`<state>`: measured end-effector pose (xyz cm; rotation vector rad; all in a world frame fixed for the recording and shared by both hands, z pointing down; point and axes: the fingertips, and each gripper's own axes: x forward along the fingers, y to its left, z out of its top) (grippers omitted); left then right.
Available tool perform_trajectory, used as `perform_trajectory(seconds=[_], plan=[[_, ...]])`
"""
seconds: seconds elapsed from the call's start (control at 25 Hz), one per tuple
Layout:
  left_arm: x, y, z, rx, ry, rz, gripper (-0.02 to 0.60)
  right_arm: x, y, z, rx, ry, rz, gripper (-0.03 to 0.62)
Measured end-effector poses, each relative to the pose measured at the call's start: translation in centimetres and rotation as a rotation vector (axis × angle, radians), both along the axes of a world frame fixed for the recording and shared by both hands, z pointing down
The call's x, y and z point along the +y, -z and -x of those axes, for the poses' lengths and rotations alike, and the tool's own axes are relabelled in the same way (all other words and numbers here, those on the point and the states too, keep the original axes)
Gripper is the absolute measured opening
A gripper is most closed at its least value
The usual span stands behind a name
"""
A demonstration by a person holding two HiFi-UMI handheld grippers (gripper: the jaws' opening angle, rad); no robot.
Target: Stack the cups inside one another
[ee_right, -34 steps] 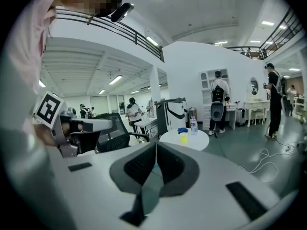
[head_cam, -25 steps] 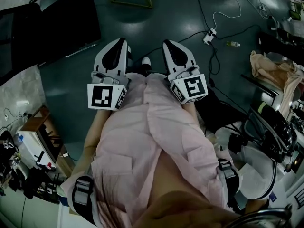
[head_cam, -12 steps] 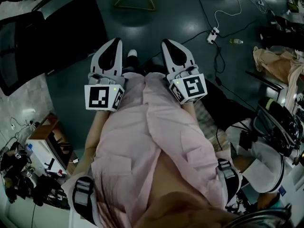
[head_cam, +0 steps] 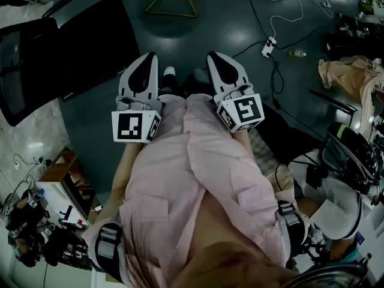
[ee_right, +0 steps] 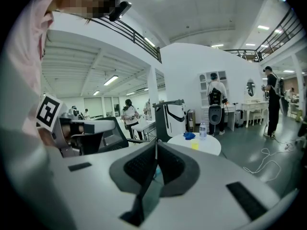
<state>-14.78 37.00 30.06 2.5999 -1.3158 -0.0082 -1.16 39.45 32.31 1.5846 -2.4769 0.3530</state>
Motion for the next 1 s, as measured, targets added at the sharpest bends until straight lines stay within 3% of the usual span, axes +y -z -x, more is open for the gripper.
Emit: perform_trajectory(seconds=[0.52,0.8,1.0], plan=[[-2.4,-1.0,0.1,0.074,0.006,0.051,0.016,-1.3,-0.5,-0.9,0.033,-0.051,0.023,0.032],[-4.1,-1.4,-1.2,0.054,0.008,0.064,0.015,-3.5,-0.8,-1.8,0.027,-0.031,0.023,0.032],[-5.8,-2.0,-1.9,0.05,0.06,0.092,0.016,-6.5,-1.2,-2.8,0.026,0.009,0.038,0.032]])
